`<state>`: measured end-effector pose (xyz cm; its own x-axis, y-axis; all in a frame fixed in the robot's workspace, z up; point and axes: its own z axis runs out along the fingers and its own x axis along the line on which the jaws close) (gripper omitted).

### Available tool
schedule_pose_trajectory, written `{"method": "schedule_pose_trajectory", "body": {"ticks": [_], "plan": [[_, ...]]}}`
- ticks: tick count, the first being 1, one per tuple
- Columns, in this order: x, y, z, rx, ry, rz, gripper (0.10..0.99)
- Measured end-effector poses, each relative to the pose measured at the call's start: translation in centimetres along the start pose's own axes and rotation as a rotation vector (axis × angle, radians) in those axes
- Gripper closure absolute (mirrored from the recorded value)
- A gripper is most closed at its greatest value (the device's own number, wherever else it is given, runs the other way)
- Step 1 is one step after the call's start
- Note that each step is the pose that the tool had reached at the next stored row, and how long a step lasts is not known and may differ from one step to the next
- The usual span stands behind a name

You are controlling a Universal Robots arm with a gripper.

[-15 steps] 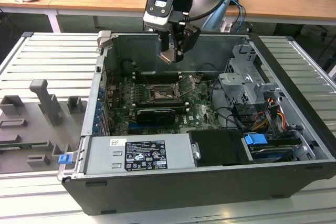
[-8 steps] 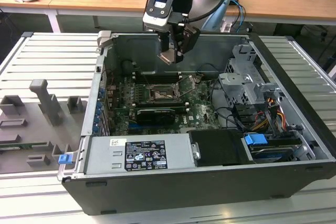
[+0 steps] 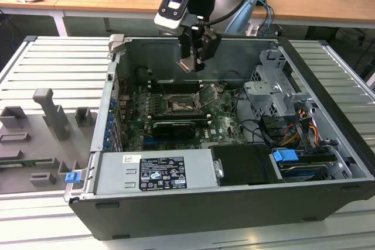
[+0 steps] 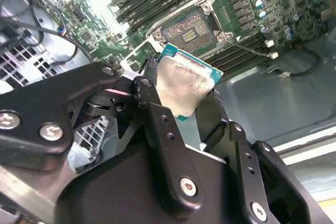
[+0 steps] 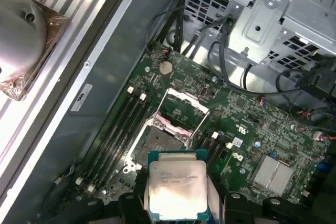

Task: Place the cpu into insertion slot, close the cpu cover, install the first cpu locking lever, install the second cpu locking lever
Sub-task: 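Place the cpu into insertion slot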

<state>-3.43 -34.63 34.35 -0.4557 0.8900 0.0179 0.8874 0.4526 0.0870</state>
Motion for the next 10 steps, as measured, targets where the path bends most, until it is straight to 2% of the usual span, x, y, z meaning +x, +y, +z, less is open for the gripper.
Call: {"method": "schedule_pose_trajectory", "body": {"ticks": [2, 6, 10], "plan": [[0.00, -0.01, 0.08, -0.001, -0.0055, 0.063, 0.557], [0.00, -0.01, 0.16, -0.002, -0.0117, 0.134, 0.557], [-0.01, -0.03, 0.32, -0.005, -0.0225, 0.258, 0.557]]}}
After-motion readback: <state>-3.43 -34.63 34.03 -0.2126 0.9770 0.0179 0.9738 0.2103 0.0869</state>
